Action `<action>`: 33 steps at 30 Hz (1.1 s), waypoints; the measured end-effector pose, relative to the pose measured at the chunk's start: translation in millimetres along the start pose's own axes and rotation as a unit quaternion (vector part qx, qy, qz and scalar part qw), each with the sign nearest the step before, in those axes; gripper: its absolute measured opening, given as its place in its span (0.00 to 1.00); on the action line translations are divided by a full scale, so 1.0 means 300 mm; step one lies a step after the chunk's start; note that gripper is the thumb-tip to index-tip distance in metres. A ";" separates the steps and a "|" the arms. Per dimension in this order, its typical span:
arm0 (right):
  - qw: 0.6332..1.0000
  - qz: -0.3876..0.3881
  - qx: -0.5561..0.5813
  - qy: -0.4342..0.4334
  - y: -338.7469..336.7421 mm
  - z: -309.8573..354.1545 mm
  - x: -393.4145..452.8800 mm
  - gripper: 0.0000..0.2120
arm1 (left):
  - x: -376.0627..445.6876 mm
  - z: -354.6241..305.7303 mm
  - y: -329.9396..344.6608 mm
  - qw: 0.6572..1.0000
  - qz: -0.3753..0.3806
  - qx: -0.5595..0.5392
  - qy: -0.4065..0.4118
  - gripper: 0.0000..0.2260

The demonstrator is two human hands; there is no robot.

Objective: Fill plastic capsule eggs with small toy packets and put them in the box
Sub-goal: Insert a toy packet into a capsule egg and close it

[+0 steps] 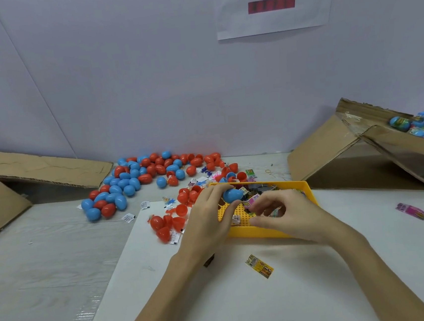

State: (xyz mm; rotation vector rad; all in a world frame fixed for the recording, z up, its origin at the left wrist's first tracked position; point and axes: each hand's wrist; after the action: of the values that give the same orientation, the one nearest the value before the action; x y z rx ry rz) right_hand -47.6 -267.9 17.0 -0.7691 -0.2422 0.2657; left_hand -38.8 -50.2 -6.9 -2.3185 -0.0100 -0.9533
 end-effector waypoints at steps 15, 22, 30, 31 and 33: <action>0.949 -0.148 0.274 0.053 0.039 0.016 0.010 0.06 | -0.001 -0.025 0.022 0.997 -0.019 -0.070 -0.017 0.10; 0.931 -0.129 0.340 0.045 0.058 0.025 0.011 0.07 | -0.002 -0.045 0.023 0.993 -0.006 -0.117 -0.027 0.08; 0.971 -0.202 0.130 -0.015 0.056 0.031 0.018 0.15 | 0.000 -0.024 0.019 0.995 0.002 -0.087 -0.043 0.04; 0.974 -0.198 0.100 -0.041 0.056 0.036 0.014 0.17 | -0.001 -0.020 0.018 0.996 0.007 -0.077 -0.041 0.04; 0.979 -0.183 0.026 -0.087 0.066 0.040 0.007 0.17 | -0.003 -0.011 0.017 0.998 0.020 -0.047 -0.019 0.04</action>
State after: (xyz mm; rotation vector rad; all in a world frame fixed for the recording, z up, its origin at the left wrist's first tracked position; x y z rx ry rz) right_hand -52.3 -245.8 11.5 -0.6369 -0.5329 -0.0107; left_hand -40.3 -55.9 -8.5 -2.4146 0.0661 -0.9070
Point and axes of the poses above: each hand's wrist, its own x-axis towards the middle knuckle, its own y-axis out of the palm, z = x × y, and after that the axes turned 6 degrees about -x, right-handed
